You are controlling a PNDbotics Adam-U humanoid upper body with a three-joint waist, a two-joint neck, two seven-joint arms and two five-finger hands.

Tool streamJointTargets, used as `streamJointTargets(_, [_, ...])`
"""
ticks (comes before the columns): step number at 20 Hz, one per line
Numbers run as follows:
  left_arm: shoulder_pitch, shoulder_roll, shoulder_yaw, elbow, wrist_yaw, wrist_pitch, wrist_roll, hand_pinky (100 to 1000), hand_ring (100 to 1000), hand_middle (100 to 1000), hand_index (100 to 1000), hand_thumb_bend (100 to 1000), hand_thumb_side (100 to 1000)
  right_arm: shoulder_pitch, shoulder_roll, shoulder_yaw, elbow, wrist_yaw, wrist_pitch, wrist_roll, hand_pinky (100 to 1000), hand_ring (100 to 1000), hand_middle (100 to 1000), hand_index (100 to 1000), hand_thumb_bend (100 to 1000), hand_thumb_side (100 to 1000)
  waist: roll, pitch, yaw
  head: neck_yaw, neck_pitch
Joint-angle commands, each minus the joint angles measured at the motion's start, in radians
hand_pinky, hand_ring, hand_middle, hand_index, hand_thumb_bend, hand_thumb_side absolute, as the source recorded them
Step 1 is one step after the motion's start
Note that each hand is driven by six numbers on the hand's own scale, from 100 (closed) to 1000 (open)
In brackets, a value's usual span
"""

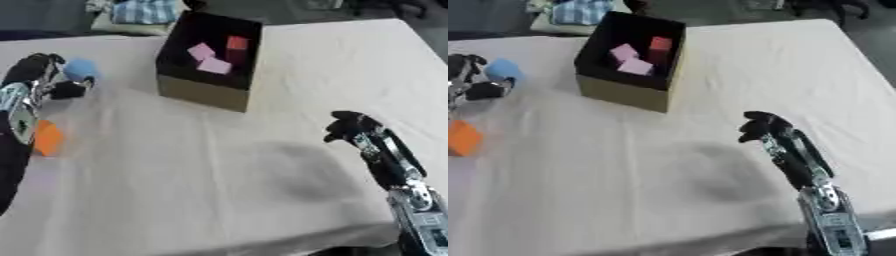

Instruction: Pick up objects on the table and place them in the box.

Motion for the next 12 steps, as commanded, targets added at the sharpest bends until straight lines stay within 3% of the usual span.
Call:
streamJointTargets(1, [-0.012,0.007,0.01,0.002,0.014,0.01,0.024,761,650,689,875,372,646,-0.01,-0.012,-0.002,-0.011,-0.002,-0.002,-0.001,700,590,604,804,100,720,-0.005,-0.021,-0.001,0.003,0.005])
streamJointTargets(7, [-0.006,0.001,0.006,0.019,0.038,0.01,0.041,757,640,678,869,361,634,-0.01,-0.012,-0.001,-0.011,-0.002,-0.002,0.0,700,590,603,804,100,721,-0.005,-0.02,-0.001,0.003,0.005])
streamJointTargets(8, [-0.006,0.001,0.006,0.02,0.04,0.01,0.043,735,586,594,817,258,501,-0.01,-0.012,-0.001,-0.01,-0.002,-0.002,0.0,700,590,604,804,100,722,-0.005,-0.02,-0.002,0.003,0.005])
streamJointTargets(12, [-0.004,-0.005,0.017,0.004,0.079,0.016,0.089,714,521,487,739,100,297,-0.01,-0.012,-0.002,-0.01,-0.002,-0.001,-0.001,700,590,604,804,100,723,-0.004,-0.019,-0.005,0.003,0.005])
